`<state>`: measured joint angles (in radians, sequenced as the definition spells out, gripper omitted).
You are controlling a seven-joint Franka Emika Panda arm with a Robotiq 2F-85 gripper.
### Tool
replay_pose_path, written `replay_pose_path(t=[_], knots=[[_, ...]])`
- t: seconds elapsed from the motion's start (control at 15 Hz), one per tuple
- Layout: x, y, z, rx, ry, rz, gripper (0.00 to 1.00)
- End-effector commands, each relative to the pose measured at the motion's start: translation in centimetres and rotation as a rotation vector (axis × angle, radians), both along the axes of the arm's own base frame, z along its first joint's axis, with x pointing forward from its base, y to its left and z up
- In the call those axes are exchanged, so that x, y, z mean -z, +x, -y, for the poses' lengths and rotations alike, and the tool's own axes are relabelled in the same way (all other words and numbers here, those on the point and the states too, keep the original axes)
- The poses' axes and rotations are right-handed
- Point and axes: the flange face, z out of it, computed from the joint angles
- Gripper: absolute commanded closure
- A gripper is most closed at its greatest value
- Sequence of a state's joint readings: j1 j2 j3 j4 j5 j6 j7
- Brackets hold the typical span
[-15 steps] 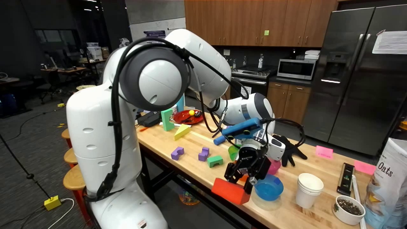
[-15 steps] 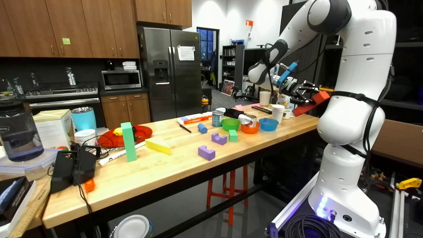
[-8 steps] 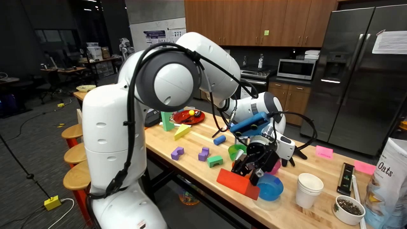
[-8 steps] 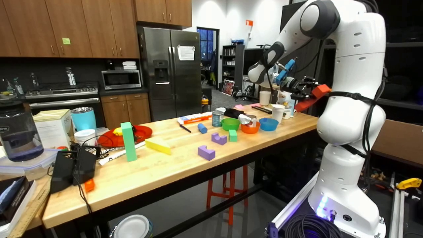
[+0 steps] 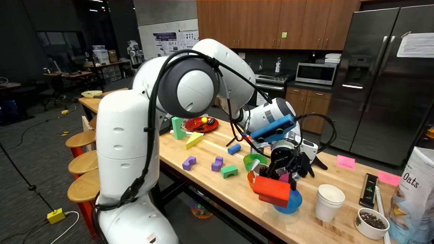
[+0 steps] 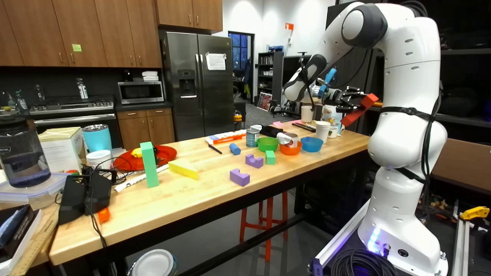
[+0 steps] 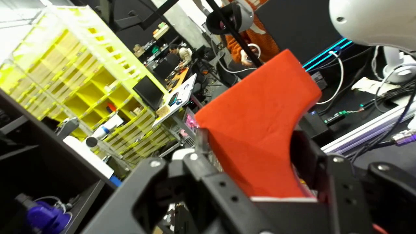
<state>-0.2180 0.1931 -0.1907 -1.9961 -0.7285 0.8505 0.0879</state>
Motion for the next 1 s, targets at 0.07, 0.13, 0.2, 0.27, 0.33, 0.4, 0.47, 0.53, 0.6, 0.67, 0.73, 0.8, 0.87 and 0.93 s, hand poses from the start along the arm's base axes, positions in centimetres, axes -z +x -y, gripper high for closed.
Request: replay_pose_path(t=[0.07, 0.13, 0.2, 0.27, 0.33, 0.4, 0.47, 0.53, 0.6, 0.67, 0.73, 0.8, 0.87, 0.93], knots=[[-2.3, 1.4, -0.2, -0.182, -0.002, 0.056, 0.61], [-2.7, 1.7, -0.2, -0.222, -0.019, 0.085, 0.61], [-3.1, 2.1, -0.3, -0.262, -0.044, 0.122, 0.61], [-3.4, 2.4, -0.4, -0.297, -0.066, 0.155, 0.61], [-3.8, 2.7, -0.5, -0.331, -0.088, 0.186, 0.61], [-4.3, 3.0, -0.7, -0.367, -0.108, 0.215, 0.61], [-4.7, 3.3, -0.8, -0.4, -0.13, 0.245, 0.61], [-5.2, 3.5, -1.0, -0.431, -0.16, 0.271, 0.61], [-5.6, 3.7, -1.3, -0.463, -0.19, 0.298, 0.61], [-6.1, 3.8, -1.5, -0.494, -0.224, 0.318, 0.61], [-6.5, 3.8, -1.8, -0.523, -0.262, 0.337, 0.61], [-6.9, 3.8, -2.1, -0.553, -0.302, 0.352, 0.61], [-7.4, 3.8, -2.3, -0.58, -0.345, 0.368, 0.61], [-7.8, 3.7, -2.6, -0.607, -0.386, 0.385, 0.61]])
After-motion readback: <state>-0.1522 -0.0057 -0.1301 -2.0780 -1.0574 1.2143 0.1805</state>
